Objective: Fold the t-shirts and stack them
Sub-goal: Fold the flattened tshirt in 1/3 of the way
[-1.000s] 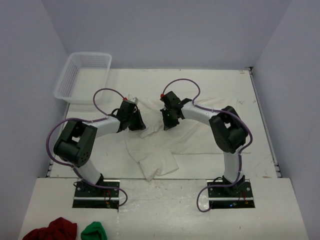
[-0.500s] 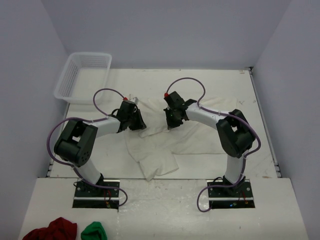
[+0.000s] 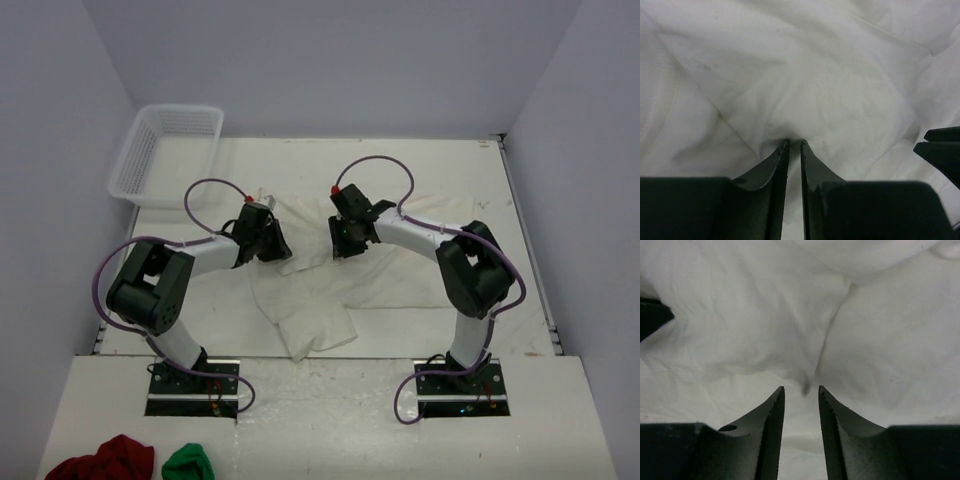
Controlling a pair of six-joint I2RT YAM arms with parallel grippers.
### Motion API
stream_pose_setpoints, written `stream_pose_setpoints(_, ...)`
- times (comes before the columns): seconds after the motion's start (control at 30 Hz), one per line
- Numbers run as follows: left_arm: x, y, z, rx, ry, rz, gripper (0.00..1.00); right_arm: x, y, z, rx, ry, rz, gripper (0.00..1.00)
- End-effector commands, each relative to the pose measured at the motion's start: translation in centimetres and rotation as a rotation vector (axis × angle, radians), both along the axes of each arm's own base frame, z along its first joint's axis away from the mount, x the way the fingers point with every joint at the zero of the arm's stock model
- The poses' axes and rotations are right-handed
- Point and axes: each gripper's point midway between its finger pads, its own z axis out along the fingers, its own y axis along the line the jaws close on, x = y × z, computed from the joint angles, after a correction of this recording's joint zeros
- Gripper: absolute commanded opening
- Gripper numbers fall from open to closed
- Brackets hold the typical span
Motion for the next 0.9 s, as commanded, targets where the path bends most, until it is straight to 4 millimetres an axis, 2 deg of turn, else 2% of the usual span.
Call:
stream_pose_setpoints(0.0, -1.7, 2.6, -1.5, 0.092, 0.046, 0.061, 0.17, -0.4, 0.0, -1.4, -0.004, 0.004, -0.002, 0.37)
stream_pose_setpoints(0.1, -1.8, 3.7, 0.9, 0.132, -0.013, 0.119, 0.17, -0.5, -0.1, -1.6, -0.006, 0.005, 0.001, 0.47)
stream_pose_setpoints(0.13, -2.1, 3.5, 2.8, 0.128, -0.056, 0.125, 0.18, -0.3, -0.1, -0.9, -0.003, -0.018, 0.0, 0.54)
stream_pose_setpoints(0.17, -1.9, 3.9, 4.0, 0.145, -0.095, 0.149, 0.18, -0.2, -0.1, -0.3, 0.004, -0.032, 0.0, 0.57)
stream_pose_setpoints(0.2, -1.8, 3.7, 6.2, 0.121, -0.153, 0.157, 0.18, -0.1, 0.0, 0.6, 0.014, -0.052, 0.011, 0.64)
stream_pose_setpoints(0.23, -2.1, 3.7, 7.0, 0.123, -0.165, 0.156, 0.19, 0.1, 0.1, 1.4, 0.023, -0.072, 0.01, 0.68)
stream_pose_setpoints(0.27, -1.8, 3.9, 8.5, 0.128, -0.204, 0.176, 0.19, 0.2, 0.0, 3.4, 0.041, -0.112, 0.007, 0.68)
stream_pose_setpoints(0.33, -2.3, 3.8, 11.0, 0.126, -0.255, 0.174, 0.18, 0.3, -0.1, 5.9, 0.061, -0.161, 0.007, 0.68)
stream_pose_setpoints(0.37, -1.9, 3.8, 12.5, 0.124, -0.291, 0.185, 0.16, 0.1, -0.5, 8.5, 0.093, -0.213, 0.0, 0.68)
stream_pose_setpoints(0.4, -1.9, 3.6, 13.7, 0.116, -0.32, 0.173, 0.15, -0.2, -0.6, 9.9, 0.114, -0.238, 0.004, 0.68)
stream_pose_setpoints(0.43, -1.3, 3.0, 15.3, 0.093, -0.361, 0.153, 0.15, -0.5, -0.9, 11.3, 0.135, -0.26, 0.002, 0.67)
stream_pose_setpoints(0.47, -0.8, 2.5, 16.2, 0.082, -0.379, 0.132, 0.15, -1.2, -1.3, 13.8, 0.175, -0.307, 0.003, 0.66)
stream_pose_setpoints(0.5, -0.1, 2.3, 15.7, 0.108, -0.367, 0.123, 0.15, -1.6, -1.6, 14.9, 0.189, -0.325, 0.001, 0.64)
stream_pose_setpoints(0.53, 1.4, 1.6, 17.4, 0.105, -0.415, 0.1, 0.18, -1.8, -2.1, 15.8, 0.194, -0.347, -0.009, 0.6)
stream_pose_setpoints(0.57, 2.2, 1.0, 17.3, 0.101, -0.401, 0.078, 0.18, -2.1, -2.7, 16.6, 0.191, -0.363, -0.019, 0.26)
stream_pose_setpoints(0.6, 3.7, 1.2, 14.6, 0.133, -0.328, 0.082, 0.13, -2.3, -3.5, 18.4, 0.202, -0.41, -0.036, 0.01)
stream_pose_setpoints(0.63, 5.2, 0.5, 15.5, 0.101, -0.34, 0.077, 0.09, -2.4, -3.8, 19.0, 0.202, -0.427, -0.039, 0.0)
stream_pose_setpoints(0.67, 5.7, -0.5, 14.8, 0.051, -0.311, 0.039, 0.06, -2.4, -4.1, 19.8, 0.205, -0.451, -0.032, 0.0)
stream_pose_setpoints(0.7, 6.8, -0.4, 12.9, 0.049, -0.272, 0.05, 0.04, -2.4, -4.3, 20.2, 0.195, -0.462, -0.031, 0.0)
stream_pose_setpoints(0.73, 8.2, -0.4, 13.4, 0.007, -0.291, 0.062, 0.0, -1.7, -5.2, 20.2, 0.164, -0.473, -0.061, 0.0)
stream_pose_setpoints(0.77, 8.9, -0.5, 13.0, -0.003, -0.286, 0.053, 0.0, -1.4, -5.3, 20.7, 0.158, -0.478, -0.062, 0.0)
stream_pose_setpoints(0.8, 10.0, 0.3, 11.1, 0.025, -0.252, 0.066, 0.0, -0.9, -5.3, 20.6, 0.148, -0.476, -0.061, 0.0)
stream_pose_setpoints(0.83, 11.1, 0.3, 11.5, 0.028, -0.258, 0.066, 0.0, -0.2, -5.6, 21.1, 0.152, -0.484, -0.076, 0.0)
stream_pose_setpoints(0.87, 11.6, 0.1, 10.9, 0.014, -0.236, 0.04, 0.0, 0.2, -5.7, 21.3, 0.153, -0.482, -0.08, 0.0)
